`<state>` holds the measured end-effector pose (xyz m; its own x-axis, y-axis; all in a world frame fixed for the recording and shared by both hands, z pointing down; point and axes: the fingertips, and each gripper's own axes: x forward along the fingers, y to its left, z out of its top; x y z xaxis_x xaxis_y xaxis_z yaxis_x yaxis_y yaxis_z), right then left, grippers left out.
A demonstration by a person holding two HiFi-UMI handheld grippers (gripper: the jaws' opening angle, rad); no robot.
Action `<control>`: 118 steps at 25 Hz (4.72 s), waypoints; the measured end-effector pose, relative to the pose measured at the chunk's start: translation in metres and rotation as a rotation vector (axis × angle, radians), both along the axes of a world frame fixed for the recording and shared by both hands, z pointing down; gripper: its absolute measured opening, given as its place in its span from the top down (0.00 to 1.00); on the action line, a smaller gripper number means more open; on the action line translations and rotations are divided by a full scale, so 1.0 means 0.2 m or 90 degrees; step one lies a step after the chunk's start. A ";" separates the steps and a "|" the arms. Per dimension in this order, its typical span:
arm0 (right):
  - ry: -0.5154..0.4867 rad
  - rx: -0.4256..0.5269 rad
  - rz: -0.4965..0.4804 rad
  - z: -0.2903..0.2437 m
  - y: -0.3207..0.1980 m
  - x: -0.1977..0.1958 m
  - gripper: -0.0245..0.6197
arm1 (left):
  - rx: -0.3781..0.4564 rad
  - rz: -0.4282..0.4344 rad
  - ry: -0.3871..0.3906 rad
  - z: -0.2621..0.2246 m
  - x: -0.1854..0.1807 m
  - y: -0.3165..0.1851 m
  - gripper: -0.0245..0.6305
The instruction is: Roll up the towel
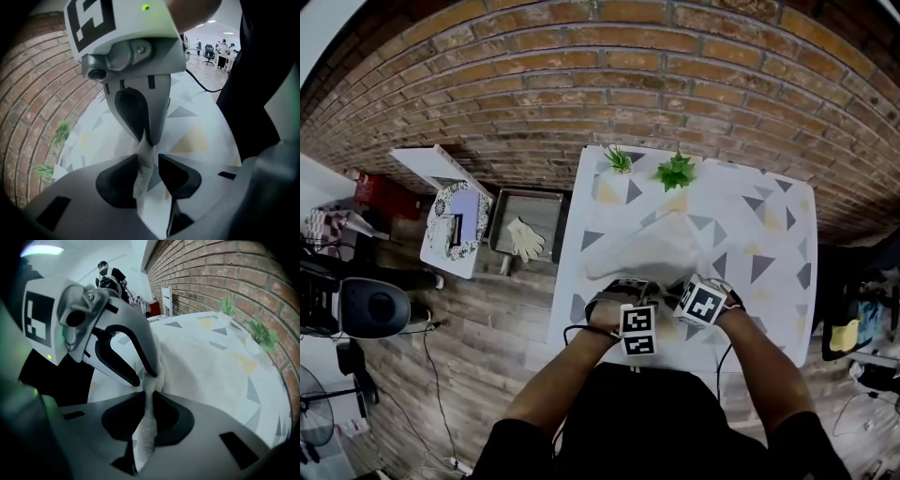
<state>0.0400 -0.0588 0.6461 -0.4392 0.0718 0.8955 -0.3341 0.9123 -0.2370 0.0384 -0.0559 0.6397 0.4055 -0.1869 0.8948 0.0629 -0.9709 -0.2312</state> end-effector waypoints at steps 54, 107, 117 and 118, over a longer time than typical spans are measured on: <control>0.082 0.264 -0.021 -0.08 0.21 0.12 0.71 | -0.182 0.003 -0.053 0.06 0.11 0.15 0.86; 0.004 0.191 -0.043 -0.14 0.22 0.11 0.71 | -0.326 -0.032 -0.058 0.07 -0.10 0.25 0.89; 0.027 0.190 -0.033 -0.04 0.30 0.10 0.75 | -0.294 -0.031 -0.049 0.07 -0.09 0.23 0.89; 0.032 0.190 -0.031 -0.03 0.29 0.10 0.75 | -0.272 -0.024 -0.045 0.06 -0.09 0.22 0.89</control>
<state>0.0607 -0.0012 0.6409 -0.3963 -0.1785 0.9006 -0.2929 0.9542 0.0602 0.0213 -0.0111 0.6520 0.3407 0.1926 0.9203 0.0273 -0.9804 0.1950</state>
